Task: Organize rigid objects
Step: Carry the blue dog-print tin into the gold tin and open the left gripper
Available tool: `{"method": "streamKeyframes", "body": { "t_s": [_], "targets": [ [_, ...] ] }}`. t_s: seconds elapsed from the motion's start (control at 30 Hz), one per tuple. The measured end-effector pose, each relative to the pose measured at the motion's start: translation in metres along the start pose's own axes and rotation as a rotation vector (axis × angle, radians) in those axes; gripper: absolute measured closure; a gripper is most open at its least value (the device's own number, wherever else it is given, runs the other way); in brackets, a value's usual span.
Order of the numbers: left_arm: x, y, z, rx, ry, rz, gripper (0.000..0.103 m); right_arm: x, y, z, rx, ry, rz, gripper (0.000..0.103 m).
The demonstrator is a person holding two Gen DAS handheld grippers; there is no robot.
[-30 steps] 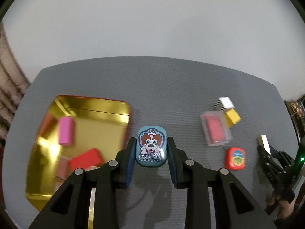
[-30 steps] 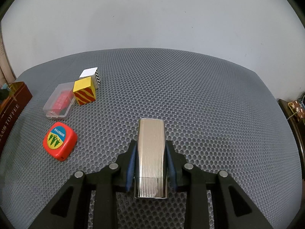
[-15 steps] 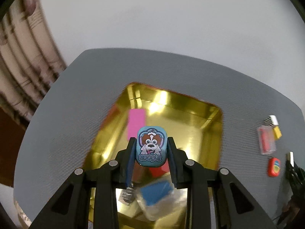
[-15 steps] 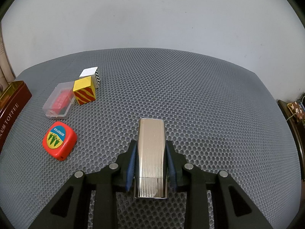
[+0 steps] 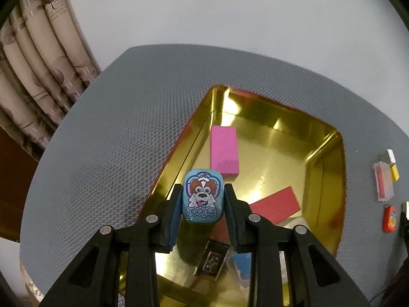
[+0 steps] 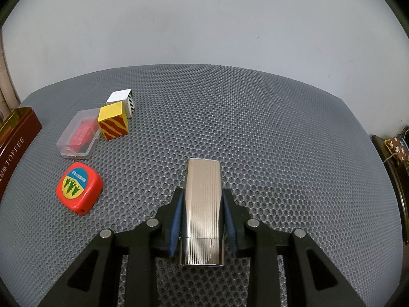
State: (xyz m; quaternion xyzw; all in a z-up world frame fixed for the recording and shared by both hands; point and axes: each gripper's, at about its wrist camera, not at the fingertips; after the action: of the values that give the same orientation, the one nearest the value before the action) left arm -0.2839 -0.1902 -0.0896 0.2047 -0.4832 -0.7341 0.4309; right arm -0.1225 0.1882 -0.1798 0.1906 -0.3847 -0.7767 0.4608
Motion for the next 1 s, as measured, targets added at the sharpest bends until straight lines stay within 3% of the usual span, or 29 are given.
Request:
{"method": "streamKeyframes", "body": {
  "t_s": [0.73, 1.0],
  "targets": [
    [0.013, -0.027, -0.005, 0.035, 0.008, -0.002, 0.075, 0.006, -0.004, -0.002, -0.001, 0.002, -0.004, 0.072],
    [0.003, -0.017, -0.006, 0.035, 0.008, 0.004, 0.074, 0.006, -0.003, -0.002, -0.001, 0.001, -0.005, 0.072]
  ]
}}
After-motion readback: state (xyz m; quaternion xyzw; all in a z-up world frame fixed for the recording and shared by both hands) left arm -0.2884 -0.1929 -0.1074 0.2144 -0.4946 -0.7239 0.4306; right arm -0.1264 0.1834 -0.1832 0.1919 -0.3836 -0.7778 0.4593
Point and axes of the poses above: each gripper's, at about its wrist camera, not at the fingertips, and y roughly against the way its jaws point, x to its left, z to its top, and after that the axes turned 9 degrees about -y, right-handed
